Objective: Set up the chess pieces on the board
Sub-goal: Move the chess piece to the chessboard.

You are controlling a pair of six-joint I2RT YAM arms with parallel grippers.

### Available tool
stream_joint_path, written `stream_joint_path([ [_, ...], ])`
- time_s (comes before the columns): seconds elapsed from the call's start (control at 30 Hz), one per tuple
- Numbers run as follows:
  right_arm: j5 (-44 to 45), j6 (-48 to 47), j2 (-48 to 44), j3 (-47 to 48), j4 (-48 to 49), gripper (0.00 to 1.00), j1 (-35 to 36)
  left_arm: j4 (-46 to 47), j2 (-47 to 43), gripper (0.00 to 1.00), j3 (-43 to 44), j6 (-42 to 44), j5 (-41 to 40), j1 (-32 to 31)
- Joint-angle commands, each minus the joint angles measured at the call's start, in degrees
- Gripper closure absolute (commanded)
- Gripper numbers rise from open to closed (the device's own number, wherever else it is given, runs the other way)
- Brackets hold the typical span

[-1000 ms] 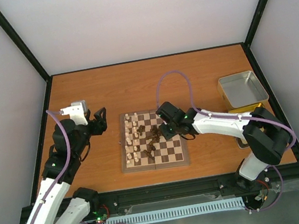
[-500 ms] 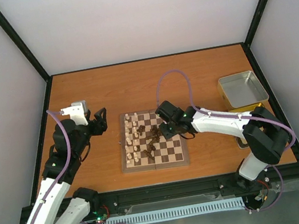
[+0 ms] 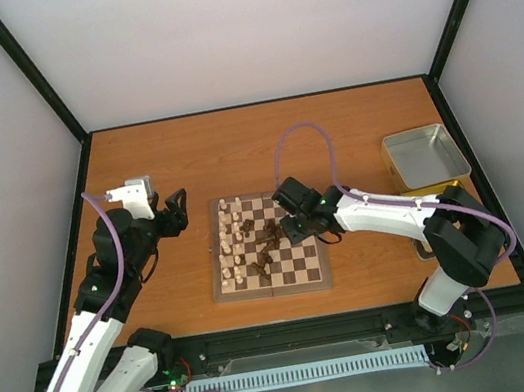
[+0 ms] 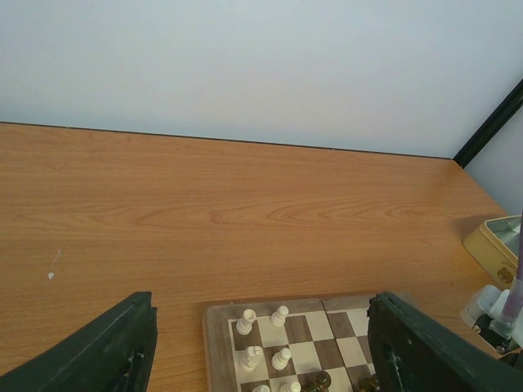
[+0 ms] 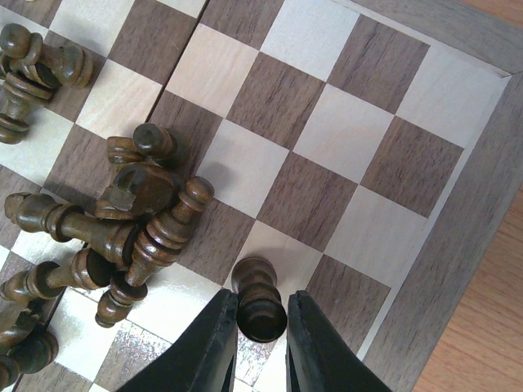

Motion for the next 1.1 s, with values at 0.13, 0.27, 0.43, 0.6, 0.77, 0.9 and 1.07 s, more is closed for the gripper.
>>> stream_joint_path([
  [0.13,-0.74,-0.02,-0.40,3.01,-0.34,0.81,-0.13,0.69,-0.44,0.28,0.38,0.50,-0.58,-0.30],
  [0.27,-0.96,-0.20,-0.12,2.95,-0.73,0.85,-0.13,0.75,-0.61,0.28,0.37,0.36,-0.55,-0.30],
  [0.43,-1.05,-0.43,0.17,2.92,-1.14,0.82,-0.12,0.61,-0.79,0.28,0.31,0.33,-0.61,-0.29],
  [0.6,-1.61,-0.87,1.08,3.62,-1.48,0.80,-0.07,0.60,-0.87,0.27,0.31,0.26,-0.61,-0.30],
  [0.77,-1.44,-0.93,2.07,4.05,-2.19,0.82,-0.04,0.51,-1.05,0.27,0.30,0.33,-0.74,-0.30],
  [0.9,-0.37,-0.51,2.20,4.20,-2.80,0.86,-0.04,0.62,-0.97,0.27,0.29,0.22,-0.60,-0.30],
  [1.07,2.91,0.13,1.90,4.42,-3.91,0.88,0.03,0.69,-0.88,0.27,0.34,0.27,-0.61,-0.28],
])
